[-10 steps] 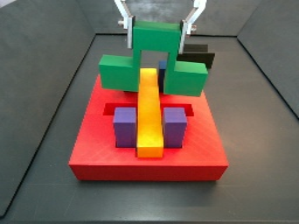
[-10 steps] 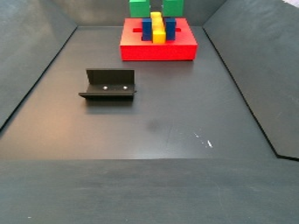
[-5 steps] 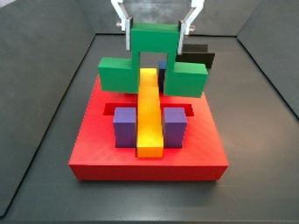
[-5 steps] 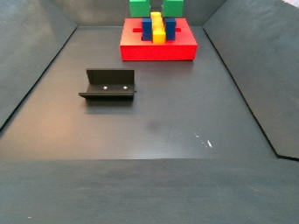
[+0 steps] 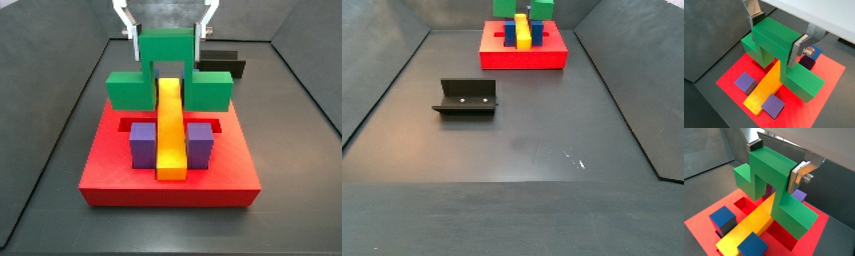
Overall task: Pick up the green object. Move up. Place the green object on the fixture. Regrasp the green object. Move to above the board. Insert the green object.
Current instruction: Insert the green object.
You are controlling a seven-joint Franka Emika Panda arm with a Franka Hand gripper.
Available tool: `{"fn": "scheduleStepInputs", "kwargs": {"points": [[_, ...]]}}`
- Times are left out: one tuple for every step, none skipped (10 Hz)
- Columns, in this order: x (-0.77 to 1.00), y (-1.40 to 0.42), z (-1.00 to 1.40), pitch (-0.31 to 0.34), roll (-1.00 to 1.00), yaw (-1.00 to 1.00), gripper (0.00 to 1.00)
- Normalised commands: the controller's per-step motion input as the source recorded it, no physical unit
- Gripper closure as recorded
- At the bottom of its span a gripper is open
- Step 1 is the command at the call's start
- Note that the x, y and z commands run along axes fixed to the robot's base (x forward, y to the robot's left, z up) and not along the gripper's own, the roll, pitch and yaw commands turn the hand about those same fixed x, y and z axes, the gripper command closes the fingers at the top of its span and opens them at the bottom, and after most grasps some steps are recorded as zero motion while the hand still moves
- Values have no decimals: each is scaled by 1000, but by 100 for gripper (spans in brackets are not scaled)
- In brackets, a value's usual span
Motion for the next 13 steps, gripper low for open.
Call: {"fn": "scheduleStepInputs", "kwargs": {"points": [[-49,-157,-171,0,417,-71,100],[-14,-71,-260,0,434,0,100],[-23,0,-260,0,357,9,100],[-9,0,-54,0,216,0,100],[14,0,0,0,0,31,100],[43,11,-6,-30,-13,300,100],[77,0,0,-47,0,471,100],[46,17,-6,-6,0,374,100],[60,0,-29,-11,0,363,100],[31,0,-40,-24,-19,211,100],[186,0,-100,-39,-51,74,100],[263,0,-100,-40,-63,20,100],[286,0,-91,-26,-44,0,100]]}}
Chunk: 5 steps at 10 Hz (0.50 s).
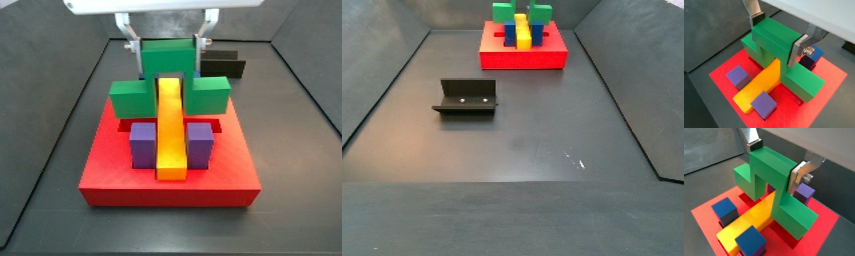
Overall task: Pick up the green object. Move up. Place the green object on the fixture. Regrasp the green object. Move to above the board. Insert the green object.
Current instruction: Insert the green object.
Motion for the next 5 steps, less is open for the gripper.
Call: {"fn": "scheduleStepInputs", "kwargs": {"points": [[160,0,-80,-16,-31,6,100],[146,17,-54,-11,-40,0,100],[3,43,-46,-4,0,14,100],[-60,66,0,0,-3,0,100],[-203,117,229,-40,-16,0,100]]}}
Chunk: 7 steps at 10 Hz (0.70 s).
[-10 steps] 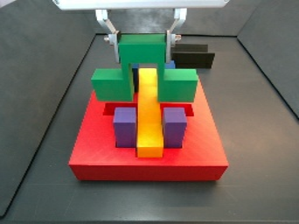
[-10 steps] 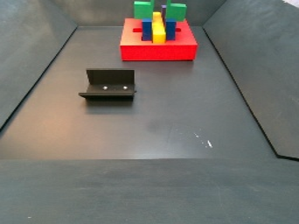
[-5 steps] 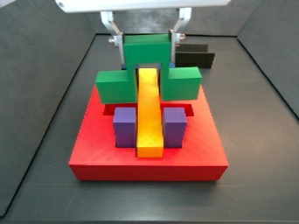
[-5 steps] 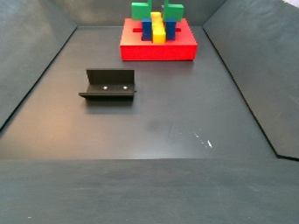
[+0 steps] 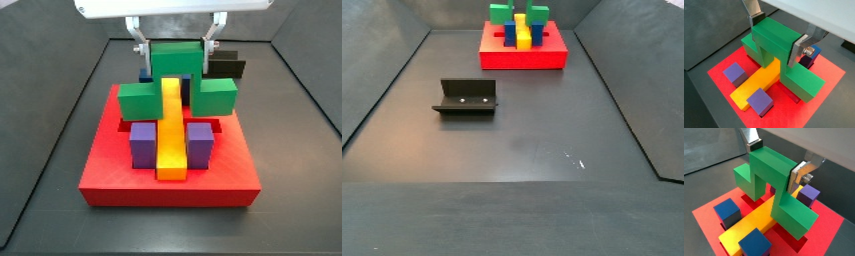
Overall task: Pick up the green object. Move up. Place the green object on the fixture. Regrasp the green object. Move to above the board. Insert the green object.
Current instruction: Insert the green object.
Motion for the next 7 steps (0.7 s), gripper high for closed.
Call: {"fn": "scheduleStepInputs", "kwargs": {"points": [[-114,0,377,-30,0,0,100],[-123,0,166,-17,0,0,100],[0,0,0,-11,0,0,100],[0,0,-63,-19,0,20,100],[6,0,-129,-26,-6,26,100],[0,0,-209,-37,0,6,100],[0,0,-246,-36,0,14,100]]}}
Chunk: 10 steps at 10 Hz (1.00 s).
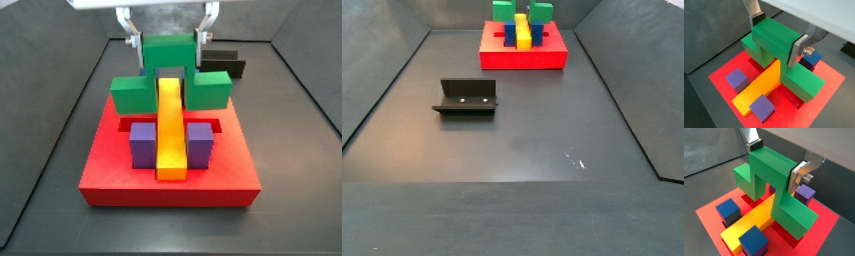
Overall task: Pick up the green object. Move up. Place the green object on the fixture. Regrasp the green object. Move to above the board. Insert the green object.
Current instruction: Insert the green object.
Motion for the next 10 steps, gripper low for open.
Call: {"fn": "scheduleStepInputs", "kwargs": {"points": [[0,0,-280,-43,0,6,100],[0,0,-271,-31,0,14,100],[0,0,-186,-21,0,17,100],[0,0,-134,-20,0,17,100],[0,0,-146,-17,0,14,100],[0,0,-166,-11,26,0,100],[0,-31,-186,0,216,40,100],[0,-40,-86,0,96,31,100],[0,-117,-23,0,93,0,100],[120,-203,0,21,133,0,100]]}}
